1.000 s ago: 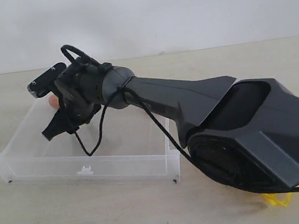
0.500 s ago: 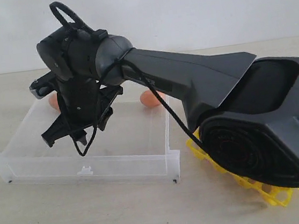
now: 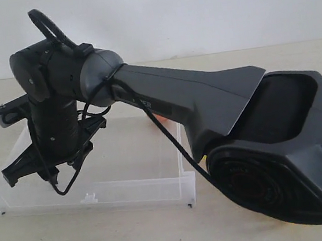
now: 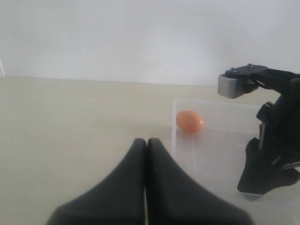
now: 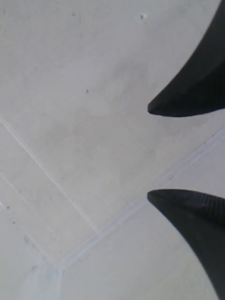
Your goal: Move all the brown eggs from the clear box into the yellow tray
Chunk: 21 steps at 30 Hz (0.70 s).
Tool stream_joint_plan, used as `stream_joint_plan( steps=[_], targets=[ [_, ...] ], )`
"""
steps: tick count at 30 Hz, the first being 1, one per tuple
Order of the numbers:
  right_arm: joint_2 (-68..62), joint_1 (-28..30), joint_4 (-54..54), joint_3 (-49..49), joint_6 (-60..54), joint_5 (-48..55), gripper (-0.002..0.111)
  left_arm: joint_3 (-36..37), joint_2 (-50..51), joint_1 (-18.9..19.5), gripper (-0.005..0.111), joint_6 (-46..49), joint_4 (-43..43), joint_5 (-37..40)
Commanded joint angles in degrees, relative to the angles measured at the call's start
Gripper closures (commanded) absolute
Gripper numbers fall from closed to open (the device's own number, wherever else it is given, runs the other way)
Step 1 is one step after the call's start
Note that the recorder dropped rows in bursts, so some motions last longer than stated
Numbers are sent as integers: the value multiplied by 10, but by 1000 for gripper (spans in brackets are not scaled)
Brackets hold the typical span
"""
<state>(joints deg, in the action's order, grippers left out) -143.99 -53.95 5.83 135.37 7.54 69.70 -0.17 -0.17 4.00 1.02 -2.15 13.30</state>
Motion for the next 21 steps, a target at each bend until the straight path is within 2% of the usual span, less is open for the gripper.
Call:
stream_joint_plan(
  steps=[1, 10, 21],
  targets=[
    [15, -12, 25, -1, -5, 3, 61, 2, 2, 0, 111, 1, 1, 0],
    [28, -26, 35, -3, -16, 3, 61, 2, 2, 0, 111, 1, 1, 0],
    [53, -32, 29, -73, -68, 3, 61, 2, 2, 0, 111, 1, 1, 0]
  ],
)
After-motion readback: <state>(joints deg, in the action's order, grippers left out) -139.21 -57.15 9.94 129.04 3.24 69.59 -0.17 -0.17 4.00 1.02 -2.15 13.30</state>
